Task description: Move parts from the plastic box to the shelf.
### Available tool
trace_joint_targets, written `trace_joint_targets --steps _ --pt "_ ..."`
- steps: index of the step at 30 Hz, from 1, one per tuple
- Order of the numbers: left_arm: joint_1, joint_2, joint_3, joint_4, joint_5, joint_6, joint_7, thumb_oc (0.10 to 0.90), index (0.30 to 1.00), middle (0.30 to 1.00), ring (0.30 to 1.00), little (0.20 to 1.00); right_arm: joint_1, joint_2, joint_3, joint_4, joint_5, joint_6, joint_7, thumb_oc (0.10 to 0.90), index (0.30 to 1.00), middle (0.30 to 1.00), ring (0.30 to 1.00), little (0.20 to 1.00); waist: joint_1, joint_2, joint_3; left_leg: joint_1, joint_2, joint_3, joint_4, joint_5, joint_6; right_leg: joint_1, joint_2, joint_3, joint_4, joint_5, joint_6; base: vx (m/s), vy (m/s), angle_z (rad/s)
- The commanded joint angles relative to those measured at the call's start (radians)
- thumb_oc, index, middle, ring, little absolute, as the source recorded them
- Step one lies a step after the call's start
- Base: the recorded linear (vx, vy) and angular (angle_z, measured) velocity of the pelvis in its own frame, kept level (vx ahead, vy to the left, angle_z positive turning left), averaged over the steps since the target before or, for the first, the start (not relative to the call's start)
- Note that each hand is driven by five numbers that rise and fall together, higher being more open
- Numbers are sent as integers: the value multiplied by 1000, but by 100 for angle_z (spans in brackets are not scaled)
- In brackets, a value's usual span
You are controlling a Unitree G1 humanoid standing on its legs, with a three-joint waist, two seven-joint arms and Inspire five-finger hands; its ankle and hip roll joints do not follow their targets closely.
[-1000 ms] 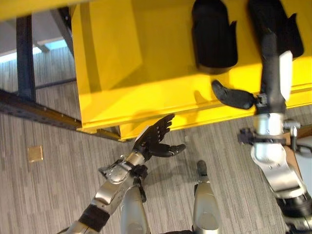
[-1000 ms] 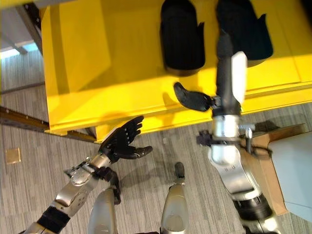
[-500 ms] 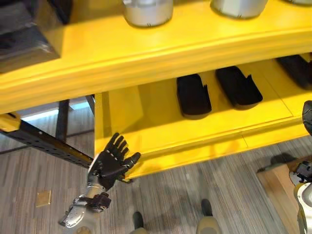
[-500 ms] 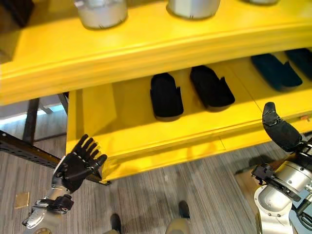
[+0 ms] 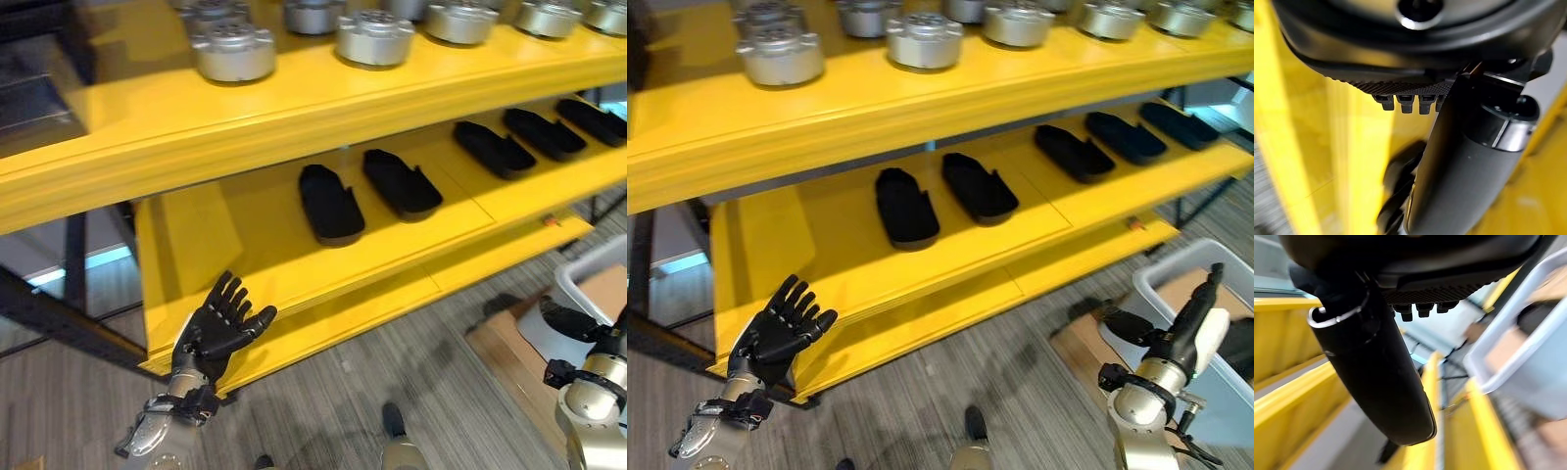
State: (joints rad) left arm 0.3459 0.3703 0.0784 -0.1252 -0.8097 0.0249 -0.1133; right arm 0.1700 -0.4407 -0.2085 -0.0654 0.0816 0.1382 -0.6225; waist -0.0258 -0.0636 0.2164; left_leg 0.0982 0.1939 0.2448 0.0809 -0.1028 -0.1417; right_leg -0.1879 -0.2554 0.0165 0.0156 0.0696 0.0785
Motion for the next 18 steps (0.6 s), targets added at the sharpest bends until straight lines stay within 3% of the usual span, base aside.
trace_joint_targets --steps 1,3,7,9,10,14,15,16,18 --pt "-37 30 85 -130 11 -94 -22 900 1000 1000 1000 1000 -112 -90 -62 -36 -25 -46 -15 900 1000 1000 1000 1000 -10 -9 21 -27 -88 13 112 -143 148 83 4 -185 -36 89 114 41 -230 -125" --pt "-42 36 80 -133 -11 -116 -25 900 1000 1000 1000 1000 -117 -99 -59 -29 -43 -52 -22 900 1000 1000 1000 1000 -16 -11 41 -34 -60 60 151 -159 149 58 14 -226 0 73 101 60 -320 -94" --pt "-74 43 54 -143 -39 -153 -50 900 1000 1000 1000 1000 -102 -104 -73 -39 -77 -73 -42 900 1000 1000 1000 1000 -48 -2 62 -45 -15 83 156 -144 137 16 45 -211 76 17 64 87 -288 -49" --pt "-95 47 34 -158 -66 -170 -71 900 1000 1000 1000 1000 -93 -118 -83 -59 -94 -86 -45 900 1000 1000 1000 1000 -69 16 70 -30 20 87 141 -137 120 2 61 -207 124 -32 54 148 -280 -39" --pt "-123 52 10 -172 -66 -199 -87 900 1000 1000 1000 1000 -94 -142 -98 -80 -147 -109 -67 900 1000 1000 1000 1000 -90 28 83 -29 66 101 132 -95 99 -24 76 -210 179 -71 29 98 -342 -35" --pt "-191 68 -29 -177 -28 -234 -55 900 1000 1000 1000 1000 -133 -188 -99 -96 -166 -124 -60 900 1000 1000 1000 1000 -122 50 98 -20 140 130 124 -18 66 -83 93 -227 300 -142 -13 95 -341 -31" --pt "-211 70 -35 -167 -18 -228 -40 900 1000 1000 1000 1000 -145 -199 -96 -97 -159 -112 -38 900 1000 1000 1000 1000 -130 54 96 -14 166 140 152 36 47 -90 101 -243 325 -164 -33 143 -294 -22" --pt "-231 68 -41 -156 -26 -226 -28 900 1000 1000 1000 1000 -150 -210 -92 -107 -164 -97 -32 900 1000 1000 1000 1000 -140 58 91 -1 171 147 191 80 35 -93 111 -261 331 -181 -59 171 -317 -22" --pt "-240 64 -43 -143 -36 -224 -29 900 1000 1000 1000 1000 -153 -215 -85 -115 -184 -83 -30 900 1000 1000 1000 1000 -147 66 84 -2 160 135 233 101 30 -92 124 -268 326 -192 -79 126 -187 -19"
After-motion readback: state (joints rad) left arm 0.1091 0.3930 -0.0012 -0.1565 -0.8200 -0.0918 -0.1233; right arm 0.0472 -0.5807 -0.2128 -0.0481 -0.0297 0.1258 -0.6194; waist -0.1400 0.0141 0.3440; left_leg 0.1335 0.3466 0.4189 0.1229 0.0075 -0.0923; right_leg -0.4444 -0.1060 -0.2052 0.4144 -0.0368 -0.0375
